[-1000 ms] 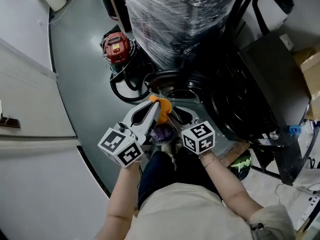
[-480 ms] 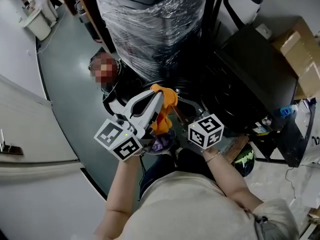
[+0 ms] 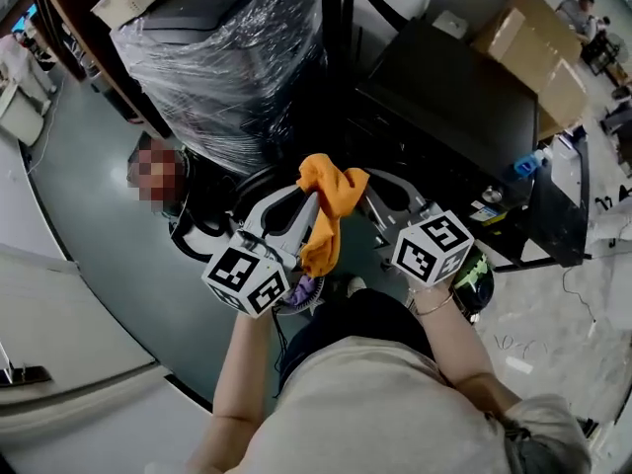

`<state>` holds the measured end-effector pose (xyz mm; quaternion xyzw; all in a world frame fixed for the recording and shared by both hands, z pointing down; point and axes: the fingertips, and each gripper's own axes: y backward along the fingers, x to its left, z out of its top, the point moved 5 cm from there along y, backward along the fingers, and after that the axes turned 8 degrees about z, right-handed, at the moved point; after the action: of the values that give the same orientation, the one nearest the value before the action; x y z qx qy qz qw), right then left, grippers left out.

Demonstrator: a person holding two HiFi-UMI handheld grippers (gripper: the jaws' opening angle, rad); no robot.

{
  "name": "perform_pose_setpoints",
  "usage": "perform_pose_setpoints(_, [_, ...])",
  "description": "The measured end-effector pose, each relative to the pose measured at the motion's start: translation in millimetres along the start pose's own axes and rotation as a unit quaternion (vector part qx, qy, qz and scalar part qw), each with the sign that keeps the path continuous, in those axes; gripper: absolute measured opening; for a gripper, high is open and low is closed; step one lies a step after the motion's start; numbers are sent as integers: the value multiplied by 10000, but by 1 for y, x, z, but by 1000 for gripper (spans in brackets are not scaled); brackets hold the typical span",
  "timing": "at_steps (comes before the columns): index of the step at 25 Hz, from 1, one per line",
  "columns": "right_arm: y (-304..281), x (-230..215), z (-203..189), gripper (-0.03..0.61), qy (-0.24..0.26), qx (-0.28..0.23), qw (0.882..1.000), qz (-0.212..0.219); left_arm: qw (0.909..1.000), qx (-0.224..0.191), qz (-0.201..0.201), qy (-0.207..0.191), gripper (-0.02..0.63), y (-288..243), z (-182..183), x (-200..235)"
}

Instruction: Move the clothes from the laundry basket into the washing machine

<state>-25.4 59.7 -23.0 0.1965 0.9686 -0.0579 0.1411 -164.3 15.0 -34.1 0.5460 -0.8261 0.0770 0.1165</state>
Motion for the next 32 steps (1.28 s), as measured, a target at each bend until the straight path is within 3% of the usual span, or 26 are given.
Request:
perform_pose_setpoints(7, [40, -19, 27, 29, 141, -350, 9982, -467, 9953, 786, -560, -77, 123, -35, -46, -24])
perform_pose_setpoints(9, [51, -26, 34, 29, 171, -449, 9973, -556, 9917, 1098, -654, -143, 196, -44, -64, -31])
perform_pose_setpoints(16, [81, -47, 67, 29, 207, -842, 9940, -660, 9794, 1830, -773, -353, 265, -68, -120, -52])
perform_pose_setpoints(27, [128, -74, 102, 29, 352, -1002, 9923, -640, 9633, 2541, -800, -331, 295, -123, -213, -84])
perform_pose_setpoints(32, [149, -88, 117, 29, 523, -1028, 9914, -617, 9635, 2612, -434, -386, 267, -155, -244, -96])
